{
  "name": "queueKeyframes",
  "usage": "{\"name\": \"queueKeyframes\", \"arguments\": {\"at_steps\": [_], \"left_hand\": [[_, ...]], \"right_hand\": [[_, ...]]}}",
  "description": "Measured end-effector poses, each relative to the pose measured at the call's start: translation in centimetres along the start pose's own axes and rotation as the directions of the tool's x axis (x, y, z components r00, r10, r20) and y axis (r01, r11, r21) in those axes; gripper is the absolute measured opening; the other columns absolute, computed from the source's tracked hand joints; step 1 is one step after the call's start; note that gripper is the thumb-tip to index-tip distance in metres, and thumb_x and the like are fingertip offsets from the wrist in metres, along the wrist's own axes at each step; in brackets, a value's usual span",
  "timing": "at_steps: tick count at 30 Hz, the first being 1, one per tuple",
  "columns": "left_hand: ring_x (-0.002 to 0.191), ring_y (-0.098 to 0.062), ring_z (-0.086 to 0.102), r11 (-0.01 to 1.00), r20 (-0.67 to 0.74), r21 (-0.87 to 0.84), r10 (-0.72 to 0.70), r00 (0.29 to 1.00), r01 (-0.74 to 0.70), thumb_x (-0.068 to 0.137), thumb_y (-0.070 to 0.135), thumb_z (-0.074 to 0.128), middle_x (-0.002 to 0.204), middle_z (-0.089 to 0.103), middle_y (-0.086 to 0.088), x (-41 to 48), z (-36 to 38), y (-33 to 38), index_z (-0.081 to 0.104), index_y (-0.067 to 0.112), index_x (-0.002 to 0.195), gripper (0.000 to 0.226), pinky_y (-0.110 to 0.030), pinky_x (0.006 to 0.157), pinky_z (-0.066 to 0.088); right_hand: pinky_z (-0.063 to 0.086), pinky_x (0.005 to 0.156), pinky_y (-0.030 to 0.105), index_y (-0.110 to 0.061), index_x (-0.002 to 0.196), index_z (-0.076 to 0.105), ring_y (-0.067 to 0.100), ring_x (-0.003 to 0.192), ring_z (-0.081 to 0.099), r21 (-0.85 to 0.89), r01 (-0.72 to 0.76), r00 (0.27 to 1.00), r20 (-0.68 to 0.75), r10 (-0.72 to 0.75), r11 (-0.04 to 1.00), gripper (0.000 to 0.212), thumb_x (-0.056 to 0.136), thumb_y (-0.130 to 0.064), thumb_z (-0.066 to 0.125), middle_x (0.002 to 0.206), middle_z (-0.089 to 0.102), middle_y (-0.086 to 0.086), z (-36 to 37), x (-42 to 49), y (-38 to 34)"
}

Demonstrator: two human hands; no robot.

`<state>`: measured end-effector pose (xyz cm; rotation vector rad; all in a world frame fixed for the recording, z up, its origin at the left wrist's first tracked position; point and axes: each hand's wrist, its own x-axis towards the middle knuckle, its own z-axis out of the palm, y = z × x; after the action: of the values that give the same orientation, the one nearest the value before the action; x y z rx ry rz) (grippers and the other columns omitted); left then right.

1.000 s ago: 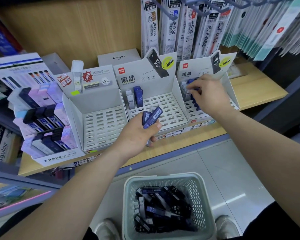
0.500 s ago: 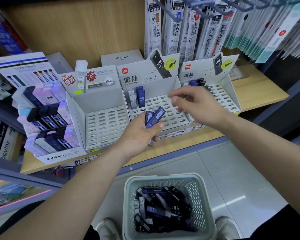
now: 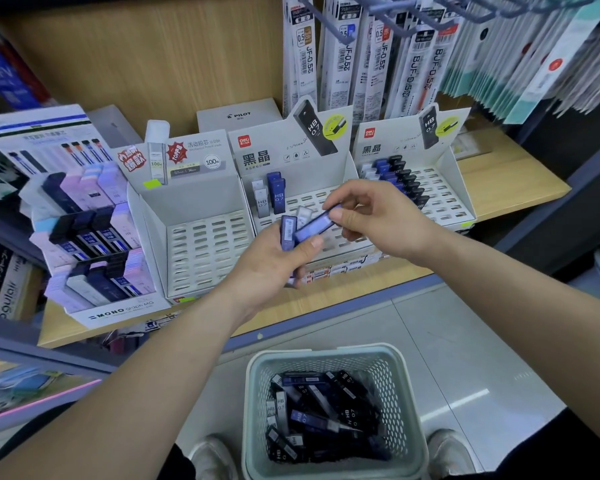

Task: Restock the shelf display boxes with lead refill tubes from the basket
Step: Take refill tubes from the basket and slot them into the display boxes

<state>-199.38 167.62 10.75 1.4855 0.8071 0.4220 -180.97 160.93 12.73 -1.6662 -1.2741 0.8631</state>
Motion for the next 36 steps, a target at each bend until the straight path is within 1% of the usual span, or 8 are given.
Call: {"name": "queueKeyframes", "arguments": {"at_steps": [5,8,12,17,22,26,31,36], "left_hand": [[0.058,-0.010,0.048,0.999,-0.096,-0.050,-0.008,0.995,0.004,0.100,0.027,0.057,0.080,0.053,0.000,0.3,-0.6,0.1,0.059,0.019,0.099,0.008,-0.026,0.053,0.048],[0.058,-0.009,0.049,0.999,-0.153,-0.034,-0.007,0.988,0.002,0.100,0.030,0.057,0.083,0.056,-0.002,0.5,-0.7,0.0,0.058,0.012,0.105,0.018,-0.026,0.053,0.049],[0.056,-0.012,0.048,1.000,-0.204,-0.016,0.014,0.979,-0.018,0.100,0.018,0.059,0.079,0.055,-0.004,0.6,-0.9,-0.1,0.058,0.010,0.107,0.010,-0.027,0.049,0.047],[0.056,-0.013,0.047,0.997,-0.213,0.055,0.069,0.975,-0.059,0.099,0.015,0.061,0.071,0.053,-0.002,0.5,-1.1,-0.3,0.058,0.008,0.106,0.011,-0.032,0.052,0.046],[0.054,-0.010,0.049,0.996,-0.192,0.073,0.064,0.979,-0.051,0.097,0.016,0.063,0.064,0.054,0.004,0.4,-1.2,-0.5,0.060,0.016,0.103,0.007,-0.027,0.051,0.046],[0.054,-0.010,0.051,0.991,-0.192,0.129,0.052,0.980,-0.027,0.098,0.018,0.063,0.065,0.055,0.002,0.3,-1.9,-0.9,0.060,0.014,0.105,0.010,-0.025,0.052,0.048],[0.056,-0.011,0.058,0.986,-0.214,0.162,0.009,0.977,0.027,0.099,0.014,0.059,0.078,0.060,-0.004,-0.4,-3.2,-1.5,0.059,0.012,0.105,0.006,-0.022,0.051,0.048],[0.060,-0.012,0.064,0.987,-0.235,0.155,-0.004,0.972,0.042,0.098,0.015,0.061,0.081,0.065,-0.003,-0.9,-4.0,-1.8,0.062,0.016,0.105,0.007,-0.019,0.051,0.048]], "right_hand": [[0.056,0.070,0.025,-0.009,0.096,0.064,0.018,0.071,0.069,0.116,-0.026,0.999,-0.028,0.030,0.993,0.008,0.094,-0.002,0.065,0.090,0.063,0.010,-0.6,-0.2,0.4],[0.057,0.076,0.027,-0.008,0.091,0.067,0.019,0.076,0.069,0.131,-0.041,0.999,-0.014,0.043,0.991,0.014,0.085,0.003,0.073,0.090,0.069,0.009,-0.1,-0.2,0.5],[0.057,0.078,0.027,-0.005,0.087,0.073,0.018,0.075,0.070,0.164,-0.065,0.998,0.009,0.065,0.984,0.009,0.081,0.001,0.077,0.083,0.074,0.009,0.6,-0.4,0.3],[0.061,0.076,0.036,-0.011,0.107,0.067,0.021,0.071,0.070,0.172,-0.101,0.991,0.109,0.083,0.980,0.032,0.081,0.004,0.077,0.096,0.070,0.013,1.4,-0.6,0.2],[0.056,0.065,0.032,-0.016,0.107,0.065,0.016,0.066,0.063,0.123,-0.085,0.988,0.135,0.068,0.989,0.025,0.086,-0.009,0.076,0.073,0.070,-0.001,2.6,-0.4,0.1],[0.057,0.067,0.032,-0.025,0.128,0.060,0.015,0.067,0.061,0.049,-0.064,0.989,0.139,0.056,0.997,0.044,0.090,-0.006,0.070,0.083,0.063,0.001,2.4,0.2,0.5],[0.062,0.068,0.039,-0.020,0.115,0.066,0.024,0.070,0.068,0.031,-0.076,0.997,-0.009,0.076,0.997,0.029,0.090,-0.005,0.071,0.089,0.066,0.003,1.6,1.8,0.5],[0.061,0.065,0.038,-0.019,0.105,0.068,0.017,0.065,0.070,0.047,-0.049,0.981,-0.185,0.057,0.998,0.019,0.090,-0.008,0.071,0.082,0.070,0.003,0.5,3.4,0.6]]}}
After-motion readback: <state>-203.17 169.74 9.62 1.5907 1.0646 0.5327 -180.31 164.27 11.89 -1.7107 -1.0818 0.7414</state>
